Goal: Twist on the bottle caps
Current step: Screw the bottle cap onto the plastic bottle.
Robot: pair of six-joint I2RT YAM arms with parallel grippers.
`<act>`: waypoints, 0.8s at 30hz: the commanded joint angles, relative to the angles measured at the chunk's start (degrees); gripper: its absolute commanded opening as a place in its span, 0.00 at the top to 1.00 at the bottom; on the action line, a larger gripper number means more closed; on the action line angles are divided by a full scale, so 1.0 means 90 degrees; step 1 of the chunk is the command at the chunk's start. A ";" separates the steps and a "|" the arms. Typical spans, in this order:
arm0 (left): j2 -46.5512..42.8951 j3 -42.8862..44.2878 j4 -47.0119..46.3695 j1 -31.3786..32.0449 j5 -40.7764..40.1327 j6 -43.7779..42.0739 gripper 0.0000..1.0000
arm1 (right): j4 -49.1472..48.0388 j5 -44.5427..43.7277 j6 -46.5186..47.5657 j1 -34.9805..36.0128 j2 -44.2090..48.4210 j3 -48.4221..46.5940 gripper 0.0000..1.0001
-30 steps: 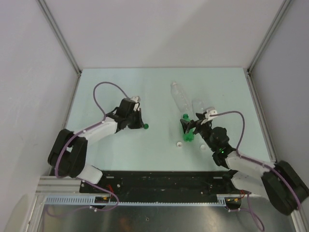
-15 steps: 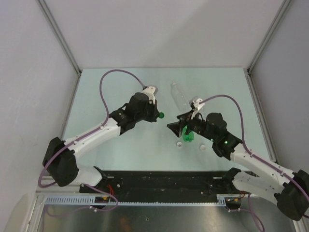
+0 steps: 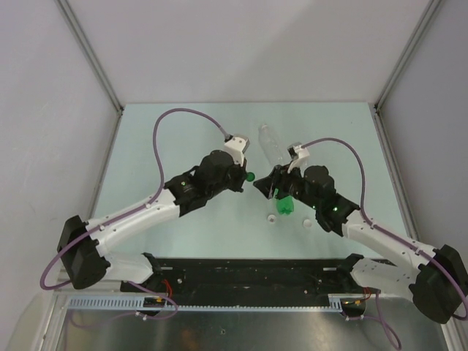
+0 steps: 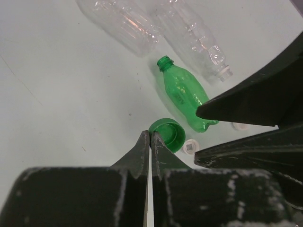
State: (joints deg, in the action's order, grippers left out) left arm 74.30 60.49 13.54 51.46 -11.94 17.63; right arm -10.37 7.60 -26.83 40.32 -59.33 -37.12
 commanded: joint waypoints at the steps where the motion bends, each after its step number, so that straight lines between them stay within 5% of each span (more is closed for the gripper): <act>1: -0.0178 0.0283 -0.0089 0.0152 -0.0220 -0.0213 1.00 | -0.0493 -0.0247 -0.0199 0.0021 -0.0121 -0.0318 0.43; 12: -0.0308 0.0085 -0.0382 -0.0113 0.1249 -0.0045 1.00 | -0.0579 0.1622 -0.0379 -0.0705 0.0207 -0.0287 0.35; 19: -0.1545 -0.1396 -0.3115 -0.0410 0.3074 -0.1080 1.00 | -0.1325 0.3056 -0.1193 -0.1332 0.0802 -0.0072 0.26; 24: -0.2338 -0.2016 -0.4449 -0.0414 0.4226 -0.1986 1.00 | -0.1917 0.3847 -0.2141 -0.1486 0.1173 -0.0065 0.03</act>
State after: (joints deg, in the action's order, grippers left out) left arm 57.89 44.21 -10.48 47.70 14.41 8.60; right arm -20.01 33.50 -37.74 27.75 -51.57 -37.19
